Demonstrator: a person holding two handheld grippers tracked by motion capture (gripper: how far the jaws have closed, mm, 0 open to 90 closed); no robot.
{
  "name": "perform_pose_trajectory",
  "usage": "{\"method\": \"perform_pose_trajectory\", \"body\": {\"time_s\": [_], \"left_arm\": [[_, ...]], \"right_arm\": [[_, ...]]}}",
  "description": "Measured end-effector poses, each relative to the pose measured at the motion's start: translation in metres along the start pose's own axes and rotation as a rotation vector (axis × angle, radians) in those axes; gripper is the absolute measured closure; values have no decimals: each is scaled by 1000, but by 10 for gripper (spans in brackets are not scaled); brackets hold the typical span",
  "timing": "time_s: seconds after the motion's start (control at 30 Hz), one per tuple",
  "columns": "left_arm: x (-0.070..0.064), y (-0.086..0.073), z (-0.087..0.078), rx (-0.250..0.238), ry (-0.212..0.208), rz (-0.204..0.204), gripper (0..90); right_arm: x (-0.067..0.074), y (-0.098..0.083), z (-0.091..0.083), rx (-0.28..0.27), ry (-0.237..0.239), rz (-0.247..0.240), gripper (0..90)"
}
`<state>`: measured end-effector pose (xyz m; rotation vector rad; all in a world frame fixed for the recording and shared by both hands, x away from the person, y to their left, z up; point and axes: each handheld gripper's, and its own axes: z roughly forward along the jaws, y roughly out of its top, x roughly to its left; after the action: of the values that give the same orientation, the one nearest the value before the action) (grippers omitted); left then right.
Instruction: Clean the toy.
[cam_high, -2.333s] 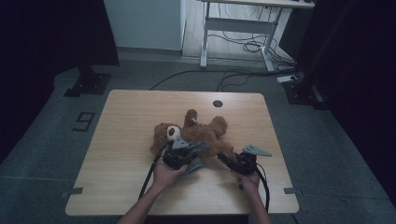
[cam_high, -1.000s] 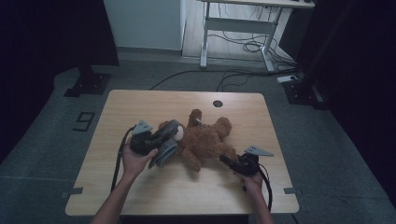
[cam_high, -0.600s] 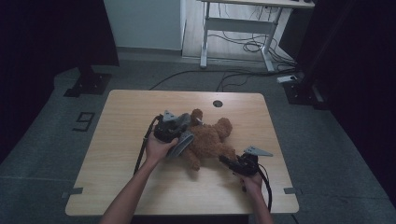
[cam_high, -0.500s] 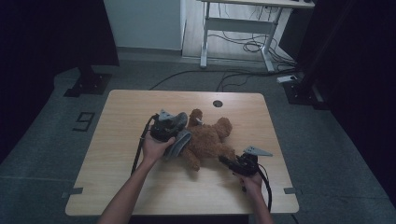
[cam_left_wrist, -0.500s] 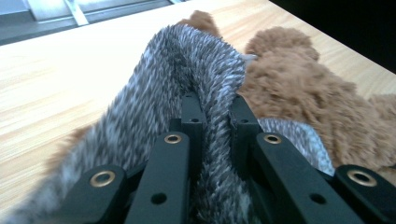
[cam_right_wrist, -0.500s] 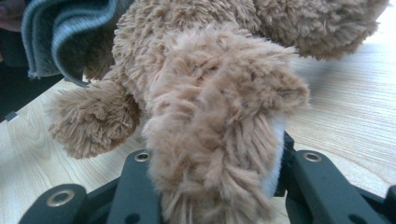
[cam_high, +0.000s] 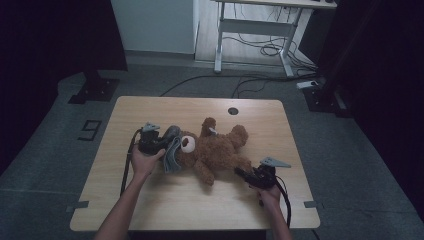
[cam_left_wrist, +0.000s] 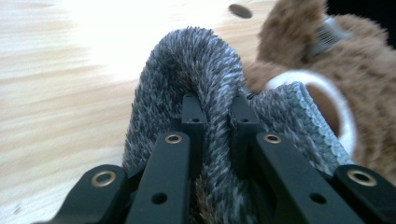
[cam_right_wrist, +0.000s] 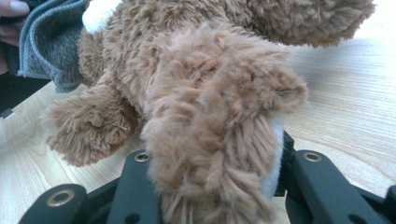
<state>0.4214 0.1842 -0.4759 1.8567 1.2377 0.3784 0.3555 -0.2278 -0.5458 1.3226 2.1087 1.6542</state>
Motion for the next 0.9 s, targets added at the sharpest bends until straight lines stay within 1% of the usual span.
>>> {"method": "perform_pose_trajectory", "body": {"time_s": [0.07,0.13,0.17,0.23,0.3,0.37,0.4,0.43,0.47,0.53,0.57,0.6,0.63,0.7,0.77,0.8,0.83,0.9], "left_arm": [[4,-4,-1,15,17,5,802],[7,-6,-3,20,15,-2,802],[7,-6,-8,12,8,-10,802],[3,-1,-19,-34,-9,-6,802],[-10,7,-30,-77,-39,20,803],[-29,17,-38,-107,-68,68,803],[-37,21,-39,-114,-81,84,803],[-53,29,-39,-122,-108,116,803],[-61,33,-37,-124,-123,132,802],[-83,42,-28,-116,-174,169,802],[-94,46,-22,-107,-191,186,803],[-102,48,-16,-97,-202,195,803],[-115,51,-6,-80,-221,209,802],[-136,54,13,-47,-244,229,802],[-153,54,32,-11,-262,244,802],[-159,53,39,4,-269,248,802],[-166,49,49,25,-283,248,801],[-175,41,63,63,-282,258,801]], "right_arm": [[0,0,0,2,1,3,608],[0,0,0,3,0,3,609],[0,-1,0,3,0,5,608],[-1,-1,-1,0,0,13,608],[-1,-2,-1,-1,2,20,608],[-1,-2,-1,1,2,18,609],[0,-2,-1,-2,2,18,608],[0,-2,-1,-2,2,19,608],[0,-2,-1,-4,0,20,609],[0,-2,-1,-5,0,18,608],[0,-2,-1,-5,1,22,608],[0,-2,-1,-3,3,23,608],[0,-2,-1,-4,4,24,608],[-1,-3,-1,-9,8,23,608],[-1,-3,-1,-8,8,18,608],[-1,-3,-1,-6,8,16,608],[-1,-3,-1,-5,7,14,608],[0,-3,-1,-4,6,12,608]]}}
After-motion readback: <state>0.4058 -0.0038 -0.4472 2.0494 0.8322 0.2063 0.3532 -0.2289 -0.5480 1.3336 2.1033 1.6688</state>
